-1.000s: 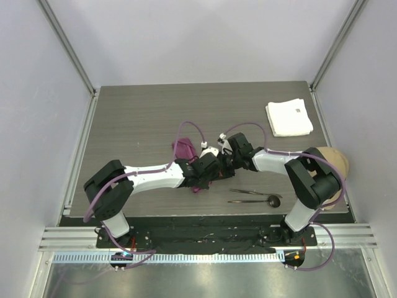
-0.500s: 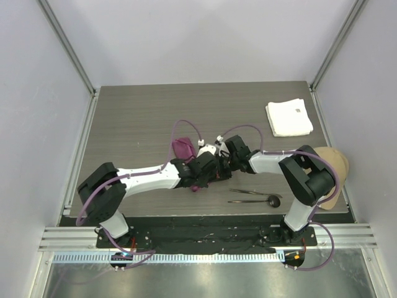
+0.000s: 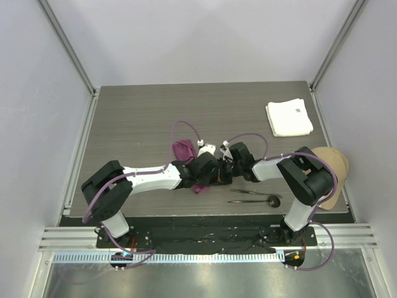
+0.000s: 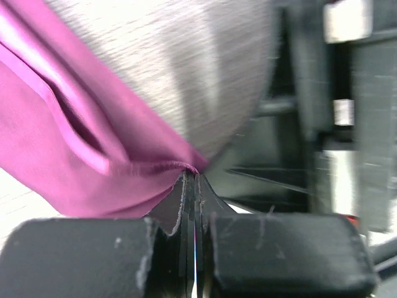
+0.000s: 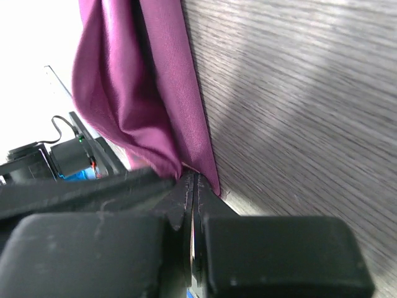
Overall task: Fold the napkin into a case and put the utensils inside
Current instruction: Smooth out the smaller rectangle-folded napkin at the center of the board.
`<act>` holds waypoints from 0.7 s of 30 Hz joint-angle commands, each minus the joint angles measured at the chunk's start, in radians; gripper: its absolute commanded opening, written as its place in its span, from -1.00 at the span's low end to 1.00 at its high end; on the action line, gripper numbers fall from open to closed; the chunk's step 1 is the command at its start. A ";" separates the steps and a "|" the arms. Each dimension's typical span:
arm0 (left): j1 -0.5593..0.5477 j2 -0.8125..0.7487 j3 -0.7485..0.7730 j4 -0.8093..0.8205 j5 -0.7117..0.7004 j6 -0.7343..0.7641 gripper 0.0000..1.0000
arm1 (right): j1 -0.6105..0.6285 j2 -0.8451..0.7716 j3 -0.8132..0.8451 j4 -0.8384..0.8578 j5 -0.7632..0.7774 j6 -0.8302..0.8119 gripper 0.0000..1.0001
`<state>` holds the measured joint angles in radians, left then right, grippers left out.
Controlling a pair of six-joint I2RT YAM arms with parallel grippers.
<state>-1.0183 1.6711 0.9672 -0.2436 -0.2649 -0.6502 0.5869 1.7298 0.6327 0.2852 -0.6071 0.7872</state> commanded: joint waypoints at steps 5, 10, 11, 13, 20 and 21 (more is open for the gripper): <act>0.003 0.016 -0.105 0.110 0.036 -0.049 -1.00 | 0.014 -0.071 0.024 -0.101 0.052 -0.043 -0.96; 0.003 -0.002 -0.107 0.115 0.049 -0.042 -1.00 | -0.005 -0.144 0.105 -0.275 0.108 -0.141 -0.95; 0.003 -0.016 -0.102 0.110 0.053 -0.031 -1.00 | -0.012 -0.154 0.116 -0.309 0.116 -0.157 -0.95; 0.004 -0.034 -0.082 0.093 0.052 -0.025 -0.85 | -0.041 -0.183 0.142 -0.351 0.116 -0.178 -0.92; 0.023 -0.178 -0.018 -0.017 0.064 -0.011 -0.02 | -0.085 -0.155 0.255 -0.429 0.102 -0.275 -0.78; 0.032 -0.195 -0.003 -0.051 0.062 -0.006 0.00 | -0.085 -0.138 0.271 -0.431 0.098 -0.284 -0.77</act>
<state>-1.0054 1.5848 0.8883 -0.2211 -0.2043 -0.6720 0.5053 1.5665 0.8219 -0.0925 -0.5106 0.5865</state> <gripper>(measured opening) 0.483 0.102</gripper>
